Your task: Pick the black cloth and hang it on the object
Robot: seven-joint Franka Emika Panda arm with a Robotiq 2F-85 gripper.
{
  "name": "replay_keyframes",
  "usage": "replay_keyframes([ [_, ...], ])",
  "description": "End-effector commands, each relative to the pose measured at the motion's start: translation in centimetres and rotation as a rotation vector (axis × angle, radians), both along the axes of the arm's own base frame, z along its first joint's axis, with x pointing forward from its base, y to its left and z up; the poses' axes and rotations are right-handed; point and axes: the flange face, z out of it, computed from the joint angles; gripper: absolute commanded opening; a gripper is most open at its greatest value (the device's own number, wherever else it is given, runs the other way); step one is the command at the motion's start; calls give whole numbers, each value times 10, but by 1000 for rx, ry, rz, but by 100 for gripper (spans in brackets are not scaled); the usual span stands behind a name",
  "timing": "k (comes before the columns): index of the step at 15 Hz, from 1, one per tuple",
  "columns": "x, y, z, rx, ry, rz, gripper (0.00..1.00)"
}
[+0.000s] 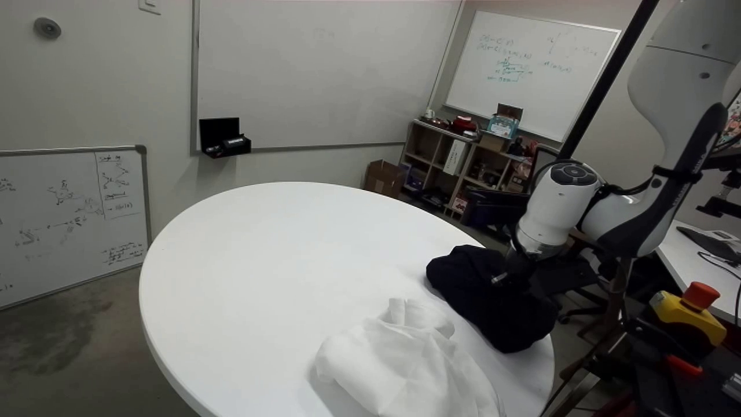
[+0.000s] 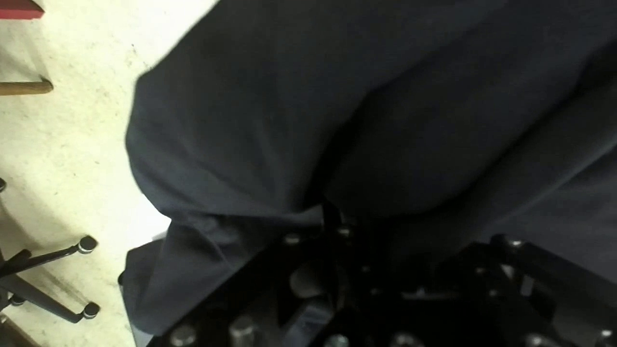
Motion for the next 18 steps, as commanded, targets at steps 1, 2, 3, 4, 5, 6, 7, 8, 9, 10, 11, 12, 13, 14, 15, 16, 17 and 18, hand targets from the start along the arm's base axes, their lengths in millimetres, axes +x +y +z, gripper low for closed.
replay_keyframes([
  [1, -8, -1, 11, 21, 1, 33, 1],
  [2, -12, 0, 15, 16, 4, 43, 0],
  [3, -16, 1, 19, 13, 9, 58, 2],
  [4, -22, 3, 24, 8, 17, 74, 2],
  [5, -29, 5, 27, 8, 26, 92, 2],
  [6, -37, 7, 33, 4, 38, 109, 3],
  [7, -43, 9, 38, -1, 42, 122, 3],
  [8, -49, 10, 45, -7, 42, 133, 3],
  [9, -55, 11, 52, -14, 39, 144, 3],
  [10, -59, 12, 60, -20, 34, 152, 3],
  [11, -62, 13, 67, -25, 28, 164, 3],
  [12, -66, 14, 75, -29, 21, 174, 3],
  [13, -68, 16, 84, -35, 10, 183, 3],
  [14, -71, 18, 92, -40, 1, 195, 3],
  [15, -73, 21, 101, -48, -11, 204, 3],
  [16, -75, 24, 109, -53, -22, 212, 3],
  [17, -76, 27, 119, -60, -40, 215, 3],
  [18, -77, 30, 127, -63, -56, 217, 3],
])
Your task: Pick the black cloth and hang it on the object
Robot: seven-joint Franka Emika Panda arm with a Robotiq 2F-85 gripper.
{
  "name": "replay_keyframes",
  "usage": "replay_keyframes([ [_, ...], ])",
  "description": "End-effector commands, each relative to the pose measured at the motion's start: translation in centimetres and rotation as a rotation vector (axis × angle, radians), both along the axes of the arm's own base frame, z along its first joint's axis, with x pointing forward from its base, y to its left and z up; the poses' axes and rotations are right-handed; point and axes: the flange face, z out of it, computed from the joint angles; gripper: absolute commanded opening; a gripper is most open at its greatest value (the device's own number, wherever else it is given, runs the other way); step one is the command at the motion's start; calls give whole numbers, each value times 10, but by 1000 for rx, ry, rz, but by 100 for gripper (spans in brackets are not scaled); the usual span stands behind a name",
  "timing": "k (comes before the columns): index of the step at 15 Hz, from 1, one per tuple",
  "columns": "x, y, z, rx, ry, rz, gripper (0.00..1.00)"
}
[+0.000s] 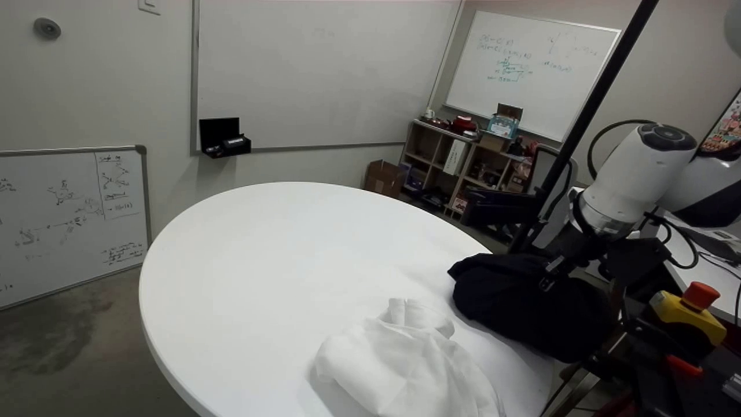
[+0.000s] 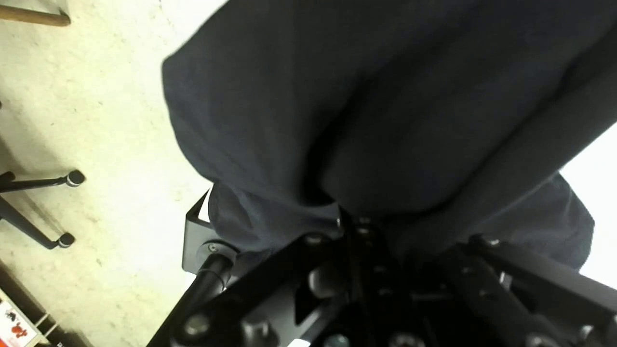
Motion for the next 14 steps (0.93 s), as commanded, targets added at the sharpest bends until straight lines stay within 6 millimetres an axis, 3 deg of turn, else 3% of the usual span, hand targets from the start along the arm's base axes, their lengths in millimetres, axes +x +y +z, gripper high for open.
replay_keyframes([
  [1, -11, 13, 43, -25, -71, 7, 3],
  [8, -22, 26, 83, -51, -125, 15, 3],
  [14, -34, 23, 112, -64, -153, 30, 3],
])
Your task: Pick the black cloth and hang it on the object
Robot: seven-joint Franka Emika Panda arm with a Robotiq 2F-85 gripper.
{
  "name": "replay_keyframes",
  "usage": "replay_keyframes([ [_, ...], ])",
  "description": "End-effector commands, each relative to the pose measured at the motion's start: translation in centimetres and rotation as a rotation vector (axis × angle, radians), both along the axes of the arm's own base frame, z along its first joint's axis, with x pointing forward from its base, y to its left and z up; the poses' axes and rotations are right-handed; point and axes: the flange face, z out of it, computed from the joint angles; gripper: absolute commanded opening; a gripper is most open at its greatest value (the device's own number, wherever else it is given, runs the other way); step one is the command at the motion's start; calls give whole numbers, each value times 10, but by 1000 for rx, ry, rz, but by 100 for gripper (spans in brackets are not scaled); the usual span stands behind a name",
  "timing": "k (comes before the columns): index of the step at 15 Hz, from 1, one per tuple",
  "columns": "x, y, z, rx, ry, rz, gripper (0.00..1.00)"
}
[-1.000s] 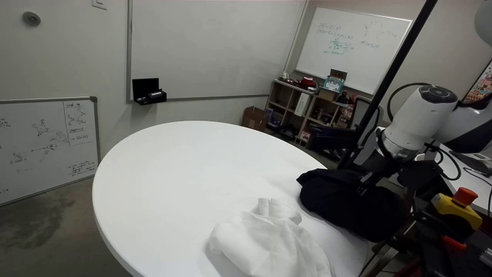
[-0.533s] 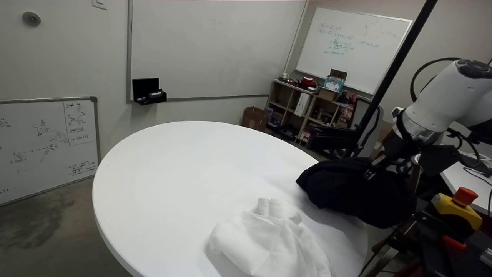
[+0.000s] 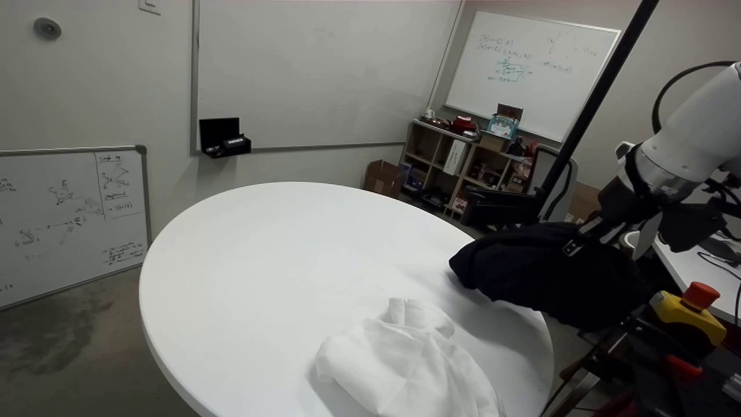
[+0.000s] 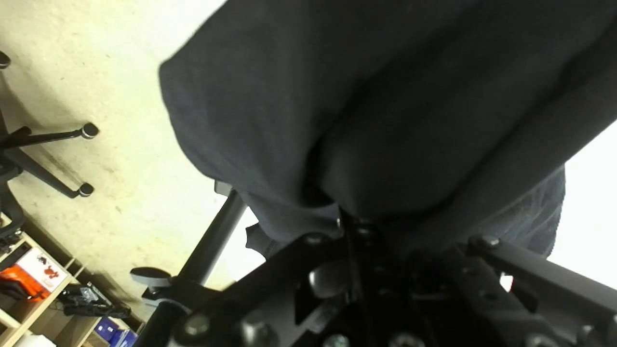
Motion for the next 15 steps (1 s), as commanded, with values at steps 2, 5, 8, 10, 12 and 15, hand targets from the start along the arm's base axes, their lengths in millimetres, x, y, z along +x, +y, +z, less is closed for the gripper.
replay_keyframes([
  [2, 1, -12, 23, -31, -15, 17, 3],
  [5, 8, -22, 36, -53, -22, 9, 3],
  [8, 18, -28, 50, -67, -23, -8, 3],
  [10, 27, -33, 65, -79, -30, -25, 3],
  [12, 32, -32, 81, -79, -32, -41, 3],
  [15, 44, -26, 119, -87, -46, -75, 3],
])
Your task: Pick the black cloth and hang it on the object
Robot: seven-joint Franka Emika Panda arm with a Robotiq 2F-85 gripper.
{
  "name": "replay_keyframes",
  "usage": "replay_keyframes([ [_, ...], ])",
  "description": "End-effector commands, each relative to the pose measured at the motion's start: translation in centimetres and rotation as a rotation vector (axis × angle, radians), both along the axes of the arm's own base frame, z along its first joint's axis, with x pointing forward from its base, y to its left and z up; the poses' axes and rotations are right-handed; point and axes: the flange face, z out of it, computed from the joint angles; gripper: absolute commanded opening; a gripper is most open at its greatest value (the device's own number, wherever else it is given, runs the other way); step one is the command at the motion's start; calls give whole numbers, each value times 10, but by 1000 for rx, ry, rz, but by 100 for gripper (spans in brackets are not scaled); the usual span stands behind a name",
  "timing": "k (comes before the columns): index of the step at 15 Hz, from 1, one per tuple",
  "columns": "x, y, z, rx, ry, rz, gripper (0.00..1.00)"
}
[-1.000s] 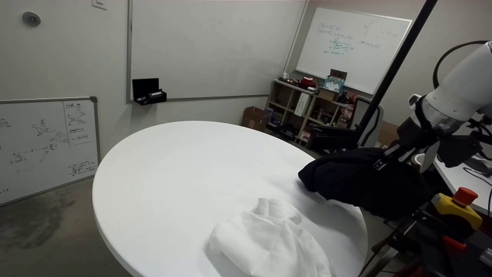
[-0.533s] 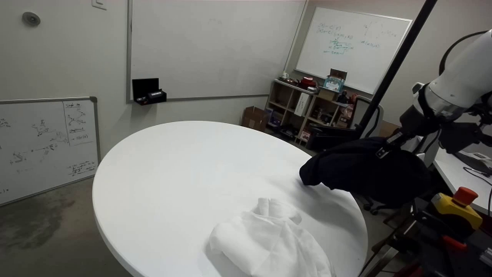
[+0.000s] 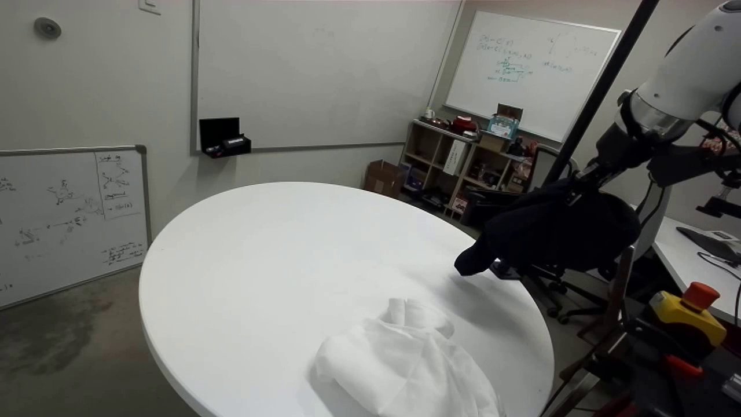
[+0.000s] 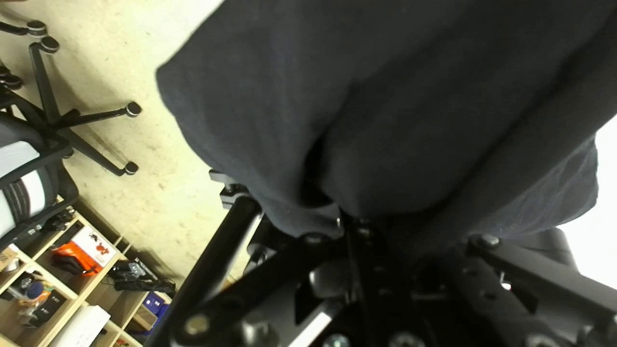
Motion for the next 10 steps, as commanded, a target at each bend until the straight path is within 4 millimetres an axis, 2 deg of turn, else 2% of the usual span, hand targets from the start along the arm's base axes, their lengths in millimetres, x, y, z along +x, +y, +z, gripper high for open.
replay_keyframes([
  [1, 6, 13, 55, -26, -21, -19, 3],
  [7, 29, 14, 158, -59, -68, -86, 3],
  [10, 40, 6, 196, -106, -94, -109, 3],
])
